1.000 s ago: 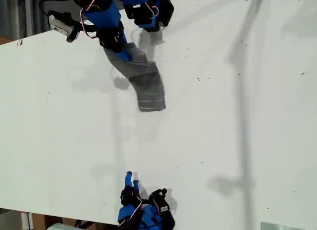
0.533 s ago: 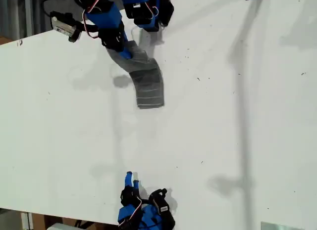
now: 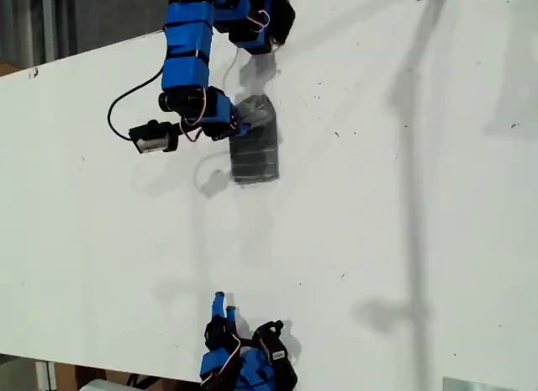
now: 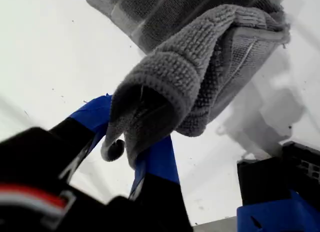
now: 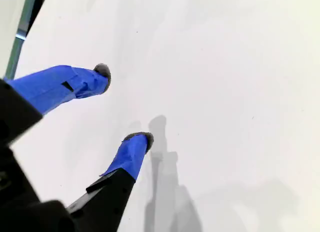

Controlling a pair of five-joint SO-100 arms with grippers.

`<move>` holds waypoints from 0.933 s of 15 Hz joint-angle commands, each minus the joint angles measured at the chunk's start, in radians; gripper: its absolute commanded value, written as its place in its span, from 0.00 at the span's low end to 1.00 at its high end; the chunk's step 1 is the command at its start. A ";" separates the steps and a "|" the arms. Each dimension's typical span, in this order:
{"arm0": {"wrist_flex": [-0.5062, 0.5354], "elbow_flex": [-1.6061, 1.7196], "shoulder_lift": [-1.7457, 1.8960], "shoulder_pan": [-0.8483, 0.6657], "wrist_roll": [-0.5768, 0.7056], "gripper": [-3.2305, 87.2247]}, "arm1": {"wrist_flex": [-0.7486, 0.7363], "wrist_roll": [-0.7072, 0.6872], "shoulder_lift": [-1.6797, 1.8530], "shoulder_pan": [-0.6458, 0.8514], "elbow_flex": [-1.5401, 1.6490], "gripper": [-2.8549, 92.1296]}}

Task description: Grasp corners of a square towel and fold twice.

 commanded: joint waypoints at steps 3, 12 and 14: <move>-0.015 0.003 0.005 0.011 0.002 0.28 | -0.075 -0.060 -0.273 -0.018 -0.250 0.03; -0.015 0.003 0.005 0.015 0.003 0.28 | -0.170 -0.106 -0.462 0.000 -0.357 0.35; -0.015 0.003 0.005 0.015 0.003 0.28 | -0.164 -0.114 -0.448 0.000 -0.362 0.40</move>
